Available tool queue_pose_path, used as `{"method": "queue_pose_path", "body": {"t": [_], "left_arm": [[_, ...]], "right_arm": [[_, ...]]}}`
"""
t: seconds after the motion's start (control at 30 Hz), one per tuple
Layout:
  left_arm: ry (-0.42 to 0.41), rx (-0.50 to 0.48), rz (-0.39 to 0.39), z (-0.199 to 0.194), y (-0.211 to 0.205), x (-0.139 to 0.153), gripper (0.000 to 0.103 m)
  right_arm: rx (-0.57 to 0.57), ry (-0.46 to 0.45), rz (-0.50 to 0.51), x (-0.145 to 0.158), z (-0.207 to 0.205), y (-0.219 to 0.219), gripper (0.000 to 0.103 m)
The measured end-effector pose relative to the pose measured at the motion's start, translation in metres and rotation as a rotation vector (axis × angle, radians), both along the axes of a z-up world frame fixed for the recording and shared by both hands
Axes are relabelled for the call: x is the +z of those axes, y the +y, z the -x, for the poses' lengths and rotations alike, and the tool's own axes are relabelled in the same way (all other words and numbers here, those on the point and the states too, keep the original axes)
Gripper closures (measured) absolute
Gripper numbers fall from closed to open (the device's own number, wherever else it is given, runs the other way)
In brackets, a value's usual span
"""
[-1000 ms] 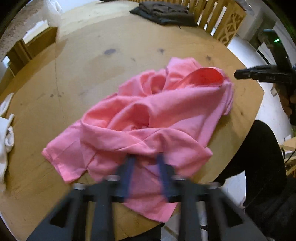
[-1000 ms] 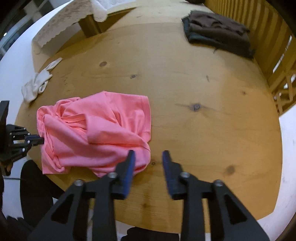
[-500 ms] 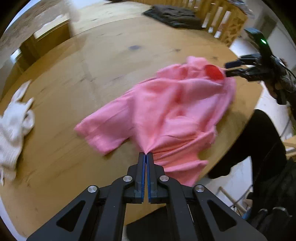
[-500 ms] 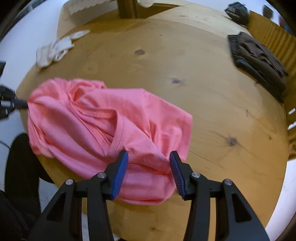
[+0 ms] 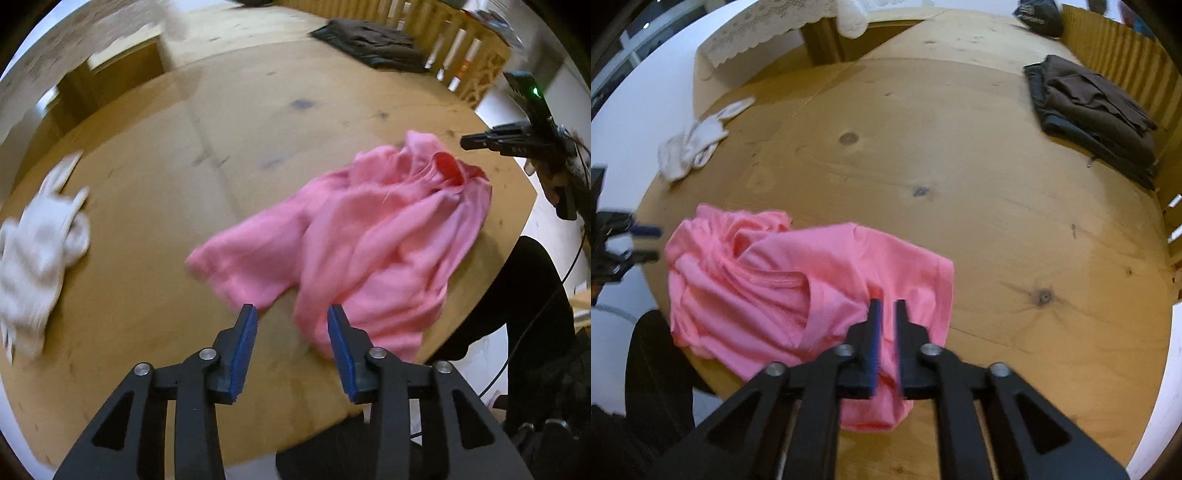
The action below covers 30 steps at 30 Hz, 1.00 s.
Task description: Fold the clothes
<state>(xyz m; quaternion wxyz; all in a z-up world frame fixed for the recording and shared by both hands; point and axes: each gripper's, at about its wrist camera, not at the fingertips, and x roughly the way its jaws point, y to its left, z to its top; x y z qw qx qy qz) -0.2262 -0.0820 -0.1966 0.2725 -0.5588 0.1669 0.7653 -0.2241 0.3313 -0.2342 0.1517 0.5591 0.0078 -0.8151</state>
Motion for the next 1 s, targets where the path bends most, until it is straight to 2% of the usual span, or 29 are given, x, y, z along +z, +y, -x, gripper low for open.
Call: {"method": "queue_pose_path", "body": {"t": [0.07,0.17,0.3,0.37,0.4,0.43,0.57,0.6,0.63,0.67,0.7,0.77,0.87,1.0], "left_arm": [[0.007,-0.035,0.002,0.007,0.017,-0.004,0.065],[0.001,-0.09,0.019,0.013,0.038,-0.012,0.065],[-0.018,-0.15,0.047,0.011,0.052,-0.022,0.065],[-0.028,-0.164,0.042,0.01,0.053,-0.023,0.074],[-0.034,-0.171,0.036,0.01,0.052,-0.023,0.089],[-0.033,-0.171,0.036,0.01,0.05,-0.023,0.098],[-0.033,-0.161,0.016,0.01,0.043,-0.019,0.101],[-0.031,-0.159,0.014,0.01,0.042,-0.018,0.101],[-0.026,-0.158,0.017,0.008,0.041,-0.018,0.101],[-0.021,-0.157,0.02,0.007,0.041,-0.017,0.101],[-0.011,-0.154,0.024,0.006,0.041,-0.015,0.102],[0.018,-0.138,0.022,0.002,0.037,-0.009,0.102],[0.086,-0.092,0.014,0.001,0.03,0.01,0.102],[0.158,-0.065,0.001,-0.006,0.019,0.047,0.102]], "right_arm": [[0.045,-0.019,-0.041,-0.003,-0.006,-0.004,0.044],[0.126,-0.001,-0.073,-0.007,-0.018,-0.009,0.044],[0.179,-0.013,-0.09,-0.017,-0.027,-0.005,0.044],[0.2,-0.027,-0.091,-0.024,-0.027,-0.004,0.044],[0.211,-0.034,-0.091,-0.027,-0.028,-0.003,0.044],[0.222,-0.049,-0.083,-0.03,-0.027,-0.003,0.044],[0.23,-0.064,-0.075,-0.042,-0.023,-0.002,0.044],[0.233,-0.079,-0.032,-0.044,-0.023,0.0,0.049],[0.23,-0.085,-0.003,-0.044,-0.022,0.001,0.058],[0.223,-0.092,0.005,-0.045,-0.022,0.002,0.087],[0.218,-0.088,0.005,-0.043,-0.022,0.003,0.097],[0.209,-0.081,0.006,-0.038,-0.023,0.005,0.097],[0.187,-0.016,-0.002,-0.012,-0.027,0.005,0.098],[0.137,0.123,0.028,0.053,-0.03,0.009,0.098]]}}
